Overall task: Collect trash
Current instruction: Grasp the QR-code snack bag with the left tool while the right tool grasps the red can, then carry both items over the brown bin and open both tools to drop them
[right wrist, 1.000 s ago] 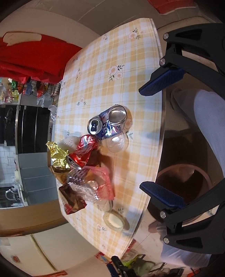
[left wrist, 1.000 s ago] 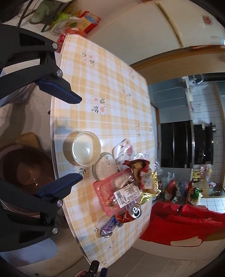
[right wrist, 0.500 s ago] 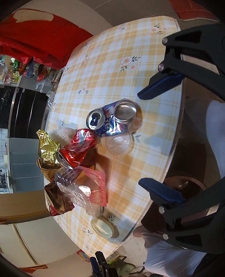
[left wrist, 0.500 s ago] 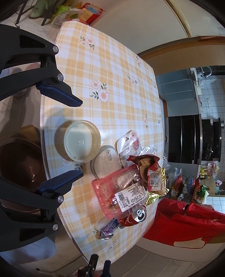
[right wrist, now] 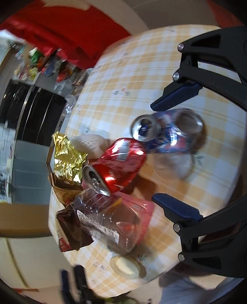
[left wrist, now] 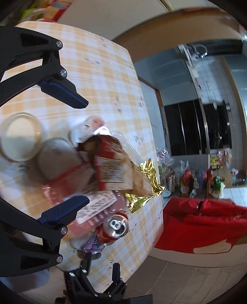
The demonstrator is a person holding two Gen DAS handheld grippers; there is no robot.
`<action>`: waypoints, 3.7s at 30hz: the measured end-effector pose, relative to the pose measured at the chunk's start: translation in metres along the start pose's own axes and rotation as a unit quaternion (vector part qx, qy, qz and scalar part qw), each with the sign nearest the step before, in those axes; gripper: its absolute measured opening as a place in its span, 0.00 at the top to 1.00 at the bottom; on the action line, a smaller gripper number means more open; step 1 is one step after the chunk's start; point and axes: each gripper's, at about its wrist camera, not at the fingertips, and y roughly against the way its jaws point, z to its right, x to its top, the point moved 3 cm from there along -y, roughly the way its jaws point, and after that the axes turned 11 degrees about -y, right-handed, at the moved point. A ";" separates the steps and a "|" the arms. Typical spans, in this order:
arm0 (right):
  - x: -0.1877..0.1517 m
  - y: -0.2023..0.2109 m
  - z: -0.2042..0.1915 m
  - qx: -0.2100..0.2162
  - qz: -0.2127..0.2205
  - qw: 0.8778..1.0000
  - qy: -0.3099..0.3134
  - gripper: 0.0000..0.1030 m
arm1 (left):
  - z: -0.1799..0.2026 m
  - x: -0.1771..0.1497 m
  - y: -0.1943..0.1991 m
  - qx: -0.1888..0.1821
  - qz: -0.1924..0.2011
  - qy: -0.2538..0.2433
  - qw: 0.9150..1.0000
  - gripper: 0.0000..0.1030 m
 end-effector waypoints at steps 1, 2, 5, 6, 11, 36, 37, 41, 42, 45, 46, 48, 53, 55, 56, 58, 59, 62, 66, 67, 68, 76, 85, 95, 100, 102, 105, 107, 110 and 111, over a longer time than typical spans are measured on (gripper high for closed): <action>0.004 -0.007 -0.004 -0.002 0.000 1.000 0.016 0.20 | -0.001 0.005 -0.007 -0.006 0.003 -0.003 1.000 0.11; 0.008 -0.015 -0.006 -0.004 -0.002 1.000 0.029 0.23 | -0.002 0.009 -0.013 -0.008 0.003 -0.004 1.000 0.11; 0.019 -0.031 -0.009 0.009 -0.011 0.999 0.037 0.29 | -0.008 0.018 -0.028 -0.018 0.000 0.002 1.000 0.11; 0.022 -0.033 -0.010 0.018 -0.012 0.999 0.035 0.30 | -0.009 0.021 -0.033 -0.026 0.000 0.006 1.000 0.11; 0.033 -0.048 -0.023 0.033 -0.015 0.998 0.051 0.34 | -0.008 0.026 -0.048 -0.036 -0.001 -0.003 0.999 0.08; 0.054 -0.010 0.003 0.108 0.016 0.992 -0.059 0.90 | -0.018 0.051 -0.011 -0.050 0.063 -0.021 0.997 0.47; 0.054 -0.007 0.004 0.107 0.019 0.992 -0.062 0.90 | -0.020 0.053 -0.006 -0.050 0.067 -0.017 0.996 0.47; 0.058 0.005 0.008 0.104 0.033 0.992 -0.067 0.90 | -0.027 0.056 0.013 -0.054 0.079 -0.005 0.995 0.47; 0.058 0.008 0.009 0.102 0.037 0.992 -0.068 0.90 | -0.029 0.056 0.020 -0.056 0.083 -0.001 0.995 0.47; 0.060 0.017 0.012 0.098 0.045 0.991 -0.075 0.90 | -0.031 0.053 0.035 -0.064 0.089 0.008 0.994 0.47; 0.060 0.021 0.012 0.098 0.048 0.991 -0.078 0.90 | -0.032 0.051 0.043 -0.068 0.091 0.012 0.993 0.47; 0.060 0.032 0.012 0.100 0.055 0.990 -0.084 0.90 | -0.033 0.046 0.056 -0.072 0.094 0.017 0.993 0.46; 0.056 0.061 0.008 0.106 0.074 0.988 -0.086 0.90 | -0.026 0.029 0.087 -0.080 0.097 0.012 0.992 0.46; 0.054 0.072 0.005 0.110 0.080 0.987 -0.087 0.90 | -0.018 0.016 0.101 -0.085 0.095 0.009 0.992 0.46; 0.052 0.078 0.003 0.113 0.083 0.986 -0.088 0.90 | -0.015 0.011 0.106 -0.086 0.094 0.009 0.992 0.46; 0.049 0.089 -0.001 0.116 0.087 0.985 -0.089 0.90 | -0.007 -0.001 0.115 -0.092 0.091 0.011 0.992 0.46; 0.047 0.095 -0.003 0.118 0.090 0.985 -0.088 0.90 | -0.003 -0.009 0.120 -0.095 0.089 0.014 0.991 0.46; 0.040 0.111 -0.010 0.122 0.097 0.984 -0.087 0.90 | 0.009 -0.032 0.133 -0.105 0.081 0.019 0.991 0.46; 0.025 0.133 -0.024 0.127 0.105 0.983 -0.083 0.90 | 0.029 -0.068 0.147 -0.121 0.067 0.022 0.990 0.45; 0.021 0.138 -0.027 0.128 0.106 0.983 -0.081 0.90 | 0.034 -0.074 0.149 -0.125 0.063 0.023 0.990 0.45; 0.017 0.143 -0.030 0.127 0.106 0.983 -0.080 0.90 | 0.038 -0.081 0.149 -0.129 0.058 0.024 0.990 0.45; -0.013 0.173 -0.046 0.130 0.109 0.982 -0.085 0.90 | 0.076 -0.131 0.147 -0.155 0.021 0.033 0.987 0.43; -0.033 0.188 -0.052 0.136 0.104 0.981 -0.088 0.90 | 0.091 -0.144 0.140 -0.159 0.013 0.030 0.987 0.15; -0.040 0.177 -0.078 0.162 0.079 0.981 -0.072 0.90 | 0.033 -0.125 0.176 -0.073 0.071 0.110 0.989 0.06; -0.049 0.161 -0.102 0.175 0.047 0.982 -0.056 0.90 | 0.004 -0.125 0.199 0.009 0.086 0.118 0.989 0.06; -0.053 0.153 -0.112 0.181 0.034 0.982 -0.050 0.90 | -0.006 -0.127 0.206 0.032 0.088 0.120 0.988 0.06; -0.060 0.143 -0.129 0.189 0.013 0.981 -0.040 0.90 | -0.019 -0.135 0.211 0.065 0.084 0.122 0.987 0.06; -0.065 0.136 -0.140 0.191 -0.001 0.981 -0.033 0.90 | -0.028 -0.142 0.213 0.077 0.081 0.128 0.985 0.06; -0.071 0.128 -0.153 0.196 -0.018 0.980 -0.025 0.90 | -0.038 -0.154 0.214 0.082 0.075 0.147 0.983 0.06; -0.072 0.126 -0.156 0.197 -0.022 0.980 -0.024 0.90 | -0.042 -0.157 0.214 0.083 0.074 0.154 0.982 0.06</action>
